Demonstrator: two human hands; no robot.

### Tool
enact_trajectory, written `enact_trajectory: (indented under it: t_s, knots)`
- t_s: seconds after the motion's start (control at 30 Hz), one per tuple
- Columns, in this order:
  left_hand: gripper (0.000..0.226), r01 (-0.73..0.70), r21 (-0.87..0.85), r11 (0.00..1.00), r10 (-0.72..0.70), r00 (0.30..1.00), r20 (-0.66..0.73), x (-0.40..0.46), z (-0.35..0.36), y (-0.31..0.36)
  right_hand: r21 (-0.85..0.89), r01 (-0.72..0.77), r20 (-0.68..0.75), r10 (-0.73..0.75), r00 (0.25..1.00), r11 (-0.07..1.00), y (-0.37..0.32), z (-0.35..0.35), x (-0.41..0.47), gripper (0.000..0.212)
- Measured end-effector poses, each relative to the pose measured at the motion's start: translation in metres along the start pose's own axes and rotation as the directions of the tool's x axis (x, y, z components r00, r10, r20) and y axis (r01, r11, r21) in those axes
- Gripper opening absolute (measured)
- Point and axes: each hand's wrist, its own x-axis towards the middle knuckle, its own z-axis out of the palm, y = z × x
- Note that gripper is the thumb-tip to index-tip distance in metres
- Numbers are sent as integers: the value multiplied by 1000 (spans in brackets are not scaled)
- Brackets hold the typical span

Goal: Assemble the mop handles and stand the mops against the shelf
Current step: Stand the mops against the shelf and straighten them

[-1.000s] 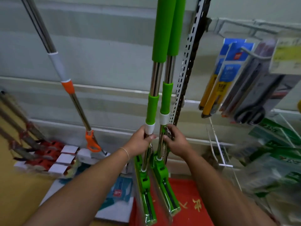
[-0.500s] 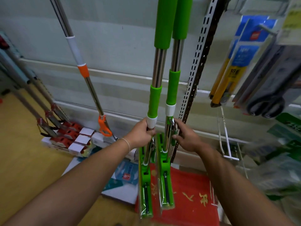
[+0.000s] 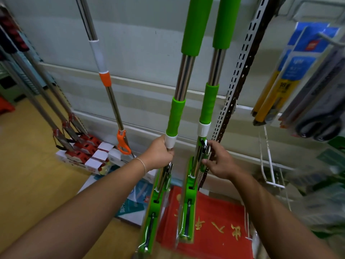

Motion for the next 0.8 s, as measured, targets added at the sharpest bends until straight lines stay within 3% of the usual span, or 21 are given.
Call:
enact_trajectory:
  t_s: [0.53,0.8]
  knots:
    - [21,-16,5,1000,16,1000,12,-3,3,4,-83,56,-59,-60,996,995,0,-2,-8,66]
    - [12,11,21,1000,-10,1000,-7,-14,-2,7,-64,73,-80,-78,994,995,-5,11,-1,55]
